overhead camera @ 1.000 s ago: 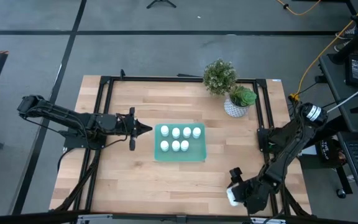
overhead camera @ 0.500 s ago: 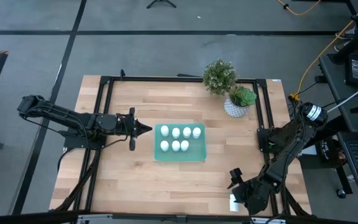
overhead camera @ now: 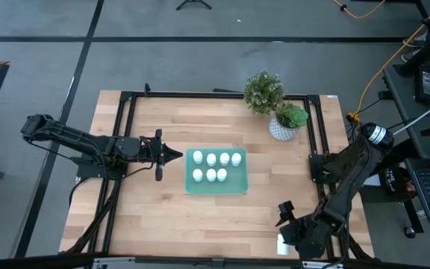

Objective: Pick and place pill bottles into a basket
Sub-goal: Put the white pill bottle into the blue bin

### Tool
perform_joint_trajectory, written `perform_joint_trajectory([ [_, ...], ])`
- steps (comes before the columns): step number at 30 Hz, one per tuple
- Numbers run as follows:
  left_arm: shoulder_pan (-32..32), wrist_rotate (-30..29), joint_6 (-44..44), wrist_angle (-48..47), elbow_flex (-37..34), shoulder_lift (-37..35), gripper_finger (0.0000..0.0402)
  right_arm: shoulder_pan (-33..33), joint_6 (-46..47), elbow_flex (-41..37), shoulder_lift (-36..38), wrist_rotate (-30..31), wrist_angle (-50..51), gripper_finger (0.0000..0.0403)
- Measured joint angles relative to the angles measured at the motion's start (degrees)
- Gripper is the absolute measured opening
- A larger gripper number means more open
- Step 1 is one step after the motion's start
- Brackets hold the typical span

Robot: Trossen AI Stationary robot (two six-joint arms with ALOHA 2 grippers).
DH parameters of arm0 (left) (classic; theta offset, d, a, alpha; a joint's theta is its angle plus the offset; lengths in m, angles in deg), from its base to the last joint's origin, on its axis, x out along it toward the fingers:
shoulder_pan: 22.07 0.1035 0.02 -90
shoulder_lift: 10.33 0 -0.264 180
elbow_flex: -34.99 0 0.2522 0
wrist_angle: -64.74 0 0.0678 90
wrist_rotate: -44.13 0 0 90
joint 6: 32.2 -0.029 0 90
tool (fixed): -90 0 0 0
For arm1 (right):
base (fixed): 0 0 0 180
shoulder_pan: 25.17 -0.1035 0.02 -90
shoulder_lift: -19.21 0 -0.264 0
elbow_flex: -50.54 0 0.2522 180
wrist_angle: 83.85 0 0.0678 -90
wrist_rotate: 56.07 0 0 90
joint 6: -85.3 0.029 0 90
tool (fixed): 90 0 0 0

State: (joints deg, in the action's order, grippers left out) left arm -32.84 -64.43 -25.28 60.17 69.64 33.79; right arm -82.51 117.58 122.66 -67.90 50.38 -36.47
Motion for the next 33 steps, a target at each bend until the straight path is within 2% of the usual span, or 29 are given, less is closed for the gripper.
perform_joint_trajectory([
  [6, 0.01, 0.00, -0.12, 0.00, 0.00, 0.00, 0.0008, 0.59, 7.93, 4.38, 0.00, 0.31, 3.21, 0.0281],
  [15, 0.01, 0.20, -0.12, 0.00, 0.00, 0.00, 0.0012, 1.73, 32.00, 8.03, 0.00, 0.08, 13.13, 0.0281],
  [19, 0.01, 0.20, 0.19, 0.00, 0.00, 0.00, 0.0008, 1.73, 42.08, 8.25, 0.00, -3.48, 15.69, 0.0281],
  [25, -0.01, 0.20, 6.22, 0.00, 0.00, 0.00, 0.0011, 1.73, 56.73, 8.21, 0.00, -7.74, 18.23, 0.0281],
  [33, -0.01, 0.04, 2.48, 0.02, 0.00, 0.00, 0.0007, 1.29, 73.74, 8.14, 0.00, -11.68, 20.84, 0.0281],
])
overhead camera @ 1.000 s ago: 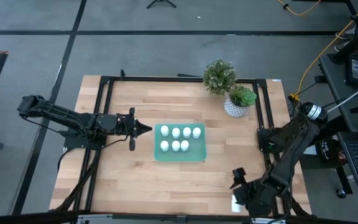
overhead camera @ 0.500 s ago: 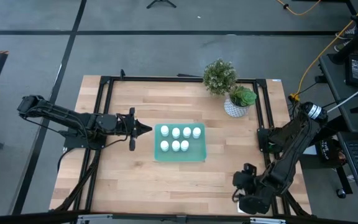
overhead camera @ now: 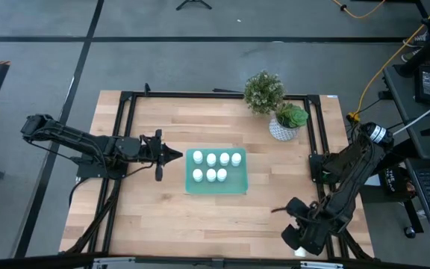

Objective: Pick and place pill bottles into a basket
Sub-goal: Put the white pill bottle into the blue bin

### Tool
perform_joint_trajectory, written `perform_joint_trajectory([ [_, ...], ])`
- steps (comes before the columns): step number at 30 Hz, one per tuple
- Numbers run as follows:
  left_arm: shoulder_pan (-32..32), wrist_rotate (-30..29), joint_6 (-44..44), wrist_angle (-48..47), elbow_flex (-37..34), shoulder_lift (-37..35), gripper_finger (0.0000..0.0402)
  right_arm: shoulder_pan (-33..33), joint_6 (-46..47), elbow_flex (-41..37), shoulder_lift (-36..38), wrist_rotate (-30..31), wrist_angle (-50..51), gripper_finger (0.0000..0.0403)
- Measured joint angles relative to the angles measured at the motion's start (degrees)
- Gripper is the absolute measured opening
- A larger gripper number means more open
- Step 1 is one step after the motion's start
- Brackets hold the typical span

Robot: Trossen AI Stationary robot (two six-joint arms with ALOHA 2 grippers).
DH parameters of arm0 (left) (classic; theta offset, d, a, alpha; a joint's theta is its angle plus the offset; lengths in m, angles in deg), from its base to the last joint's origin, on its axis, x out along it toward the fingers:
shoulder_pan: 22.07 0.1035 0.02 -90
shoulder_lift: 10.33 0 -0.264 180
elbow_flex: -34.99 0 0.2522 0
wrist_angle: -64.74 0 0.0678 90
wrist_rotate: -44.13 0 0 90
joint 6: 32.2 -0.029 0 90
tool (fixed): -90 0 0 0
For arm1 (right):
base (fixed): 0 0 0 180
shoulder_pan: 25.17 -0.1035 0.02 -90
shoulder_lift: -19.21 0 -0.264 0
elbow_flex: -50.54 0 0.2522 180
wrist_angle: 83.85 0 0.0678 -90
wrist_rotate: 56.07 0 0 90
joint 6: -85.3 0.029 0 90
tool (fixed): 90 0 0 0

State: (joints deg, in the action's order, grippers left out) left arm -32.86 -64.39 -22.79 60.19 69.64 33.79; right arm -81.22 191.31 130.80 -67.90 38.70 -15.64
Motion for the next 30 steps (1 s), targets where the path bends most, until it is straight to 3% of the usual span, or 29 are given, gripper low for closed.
perform_joint_trajectory([
  [13, 0.02, -0.07, -1.88, 0.00, 0.00, 0.00, 0.0004, -8.90, 27.35, 0.36, -4.55, -0.67, -0.22, 0.0281],
  [18, 0.02, -0.11, -3.23, -0.02, 0.00, 0.00, 0.0002, -8.68, 27.67, 5.39, -10.10, -2.37, 2.32, 0.0281],
  [25, 0.01, -0.12, -4.32, 0.00, 0.00, 0.00, 0.0008, -7.59, 28.94, 14.19, -17.20, -3.05, 16.45, 0.0281],
  [30, 0.02, -0.07, -5.09, 0.00, 0.00, 0.00, 0.0004, -5.96, 28.94, 14.82, -19.26, -3.03, 13.75, 0.0281],
])
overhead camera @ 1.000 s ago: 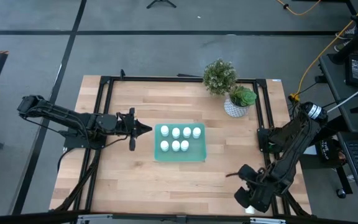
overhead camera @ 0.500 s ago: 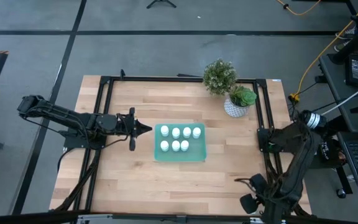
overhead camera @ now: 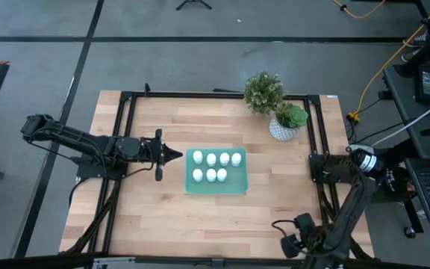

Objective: Pick and place pill bottles into a basket
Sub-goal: Put the white pill bottle into the blue bin

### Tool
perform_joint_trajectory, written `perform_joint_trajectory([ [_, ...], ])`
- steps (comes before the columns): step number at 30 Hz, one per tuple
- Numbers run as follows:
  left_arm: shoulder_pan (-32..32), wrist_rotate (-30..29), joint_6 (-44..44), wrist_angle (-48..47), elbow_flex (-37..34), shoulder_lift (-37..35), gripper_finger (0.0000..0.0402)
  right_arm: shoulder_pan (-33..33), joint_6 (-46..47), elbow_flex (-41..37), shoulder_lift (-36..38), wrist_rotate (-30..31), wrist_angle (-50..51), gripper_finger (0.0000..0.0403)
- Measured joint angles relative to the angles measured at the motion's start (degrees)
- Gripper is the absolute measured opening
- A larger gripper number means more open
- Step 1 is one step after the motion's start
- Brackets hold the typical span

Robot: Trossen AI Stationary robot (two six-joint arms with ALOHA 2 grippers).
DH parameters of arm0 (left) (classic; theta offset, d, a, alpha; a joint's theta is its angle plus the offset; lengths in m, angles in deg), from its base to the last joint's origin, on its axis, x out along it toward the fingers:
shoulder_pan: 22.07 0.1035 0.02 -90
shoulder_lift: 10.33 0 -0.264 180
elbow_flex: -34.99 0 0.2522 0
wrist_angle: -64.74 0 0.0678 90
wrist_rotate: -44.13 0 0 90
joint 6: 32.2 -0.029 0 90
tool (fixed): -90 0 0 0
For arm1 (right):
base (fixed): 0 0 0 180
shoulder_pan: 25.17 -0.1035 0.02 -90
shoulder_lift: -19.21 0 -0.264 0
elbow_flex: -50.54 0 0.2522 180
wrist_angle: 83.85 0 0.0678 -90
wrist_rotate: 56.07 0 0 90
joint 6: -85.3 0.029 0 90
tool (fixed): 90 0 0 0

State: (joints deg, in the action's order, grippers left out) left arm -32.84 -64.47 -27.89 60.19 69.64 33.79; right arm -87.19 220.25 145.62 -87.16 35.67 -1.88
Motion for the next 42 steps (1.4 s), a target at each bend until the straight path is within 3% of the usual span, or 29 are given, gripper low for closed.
perform_joint_trajectory([
  [12, -0.01, 0.14, -0.07, -0.01, 0.00, 0.00, 0.0010, 5.64, -1.78, 0.00, -4.29, 1.22, -5.76, 0.0281],
  [42, -0.02, 0.24, 0.45, -0.22, 0.00, 0.00, 0.0006, 6.03, 1.99, -0.07, -8.39, 1.17, -5.52, 0.0281],
])
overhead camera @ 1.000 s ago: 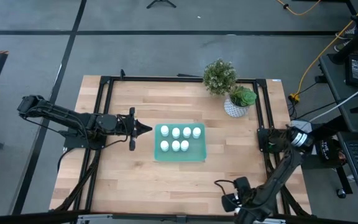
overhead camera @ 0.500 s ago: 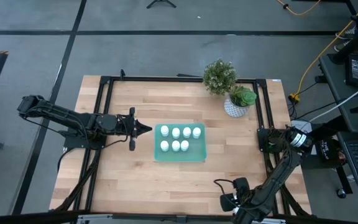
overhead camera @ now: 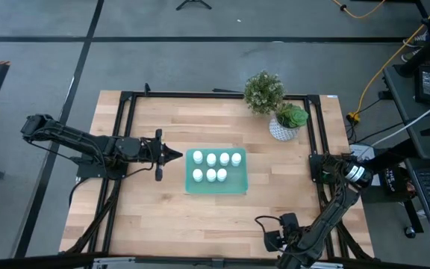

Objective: Pick and place pill bottles into a basket
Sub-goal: Put the white pill bottle into the blue bin

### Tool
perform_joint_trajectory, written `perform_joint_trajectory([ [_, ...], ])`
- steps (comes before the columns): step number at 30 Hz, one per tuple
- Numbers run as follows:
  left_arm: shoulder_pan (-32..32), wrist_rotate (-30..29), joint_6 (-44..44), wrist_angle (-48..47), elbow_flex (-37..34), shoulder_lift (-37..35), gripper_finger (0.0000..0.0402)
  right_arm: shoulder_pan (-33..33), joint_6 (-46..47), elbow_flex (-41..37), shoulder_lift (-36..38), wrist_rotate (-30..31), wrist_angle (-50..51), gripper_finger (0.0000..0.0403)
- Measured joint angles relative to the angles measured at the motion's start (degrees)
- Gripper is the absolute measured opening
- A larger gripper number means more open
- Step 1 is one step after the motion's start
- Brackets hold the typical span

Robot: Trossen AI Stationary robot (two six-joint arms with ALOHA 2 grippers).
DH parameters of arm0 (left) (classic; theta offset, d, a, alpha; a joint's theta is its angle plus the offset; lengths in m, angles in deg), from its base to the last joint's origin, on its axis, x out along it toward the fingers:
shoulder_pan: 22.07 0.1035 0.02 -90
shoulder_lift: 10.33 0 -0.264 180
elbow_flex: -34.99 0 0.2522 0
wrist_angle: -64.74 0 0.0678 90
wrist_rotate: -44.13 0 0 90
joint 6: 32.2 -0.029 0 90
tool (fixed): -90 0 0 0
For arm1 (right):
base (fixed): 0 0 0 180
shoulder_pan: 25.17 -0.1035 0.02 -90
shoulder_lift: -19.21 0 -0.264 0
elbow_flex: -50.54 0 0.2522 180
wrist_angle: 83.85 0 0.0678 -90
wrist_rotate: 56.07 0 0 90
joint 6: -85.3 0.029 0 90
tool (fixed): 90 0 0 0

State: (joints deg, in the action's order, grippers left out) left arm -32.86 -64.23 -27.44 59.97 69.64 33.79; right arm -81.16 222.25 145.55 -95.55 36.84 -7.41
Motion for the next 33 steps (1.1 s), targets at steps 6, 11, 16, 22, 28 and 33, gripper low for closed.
perform_joint_trajectory([
  [6, 0.02, -0.01, 0.00, 0.00, 0.00, 0.00, 0.0007, 0.00, -0.75, 0.00, -0.33, -1.13, 0.14, 0.0281],
  [11, 0.02, -0.01, 0.01, 0.00, 0.00, 0.00, 0.0003, -0.09, -4.19, 0.00, -0.94, -2.71, 0.19, 0.0281],
  [16, 0.00, -0.01, 0.05, 0.00, 0.00, 0.00, 0.0008, -0.45, -8.47, 0.00, -0.98, -2.73, 0.90, 0.0281],
  [22, 0.00, -0.01, 0.63, 0.00, 0.00, 0.00, 0.0005, -1.40, -15.71, 0.00, -0.98, -4.23, 2.11, 0.0281],
  [28, 0.02, -0.01, 0.68, 0.00, 0.00, 0.00, 0.0006, -2.13, -19.80, 0.00, -1.00, -4.21, 2.42, 0.0280],
  [33, 0.01, -0.02, 1.52, 0.00, 0.00, 0.01, 0.0008, -2.23, -20.50, 0.00, -1.01, -4.12, 2.49, 0.0280],
])
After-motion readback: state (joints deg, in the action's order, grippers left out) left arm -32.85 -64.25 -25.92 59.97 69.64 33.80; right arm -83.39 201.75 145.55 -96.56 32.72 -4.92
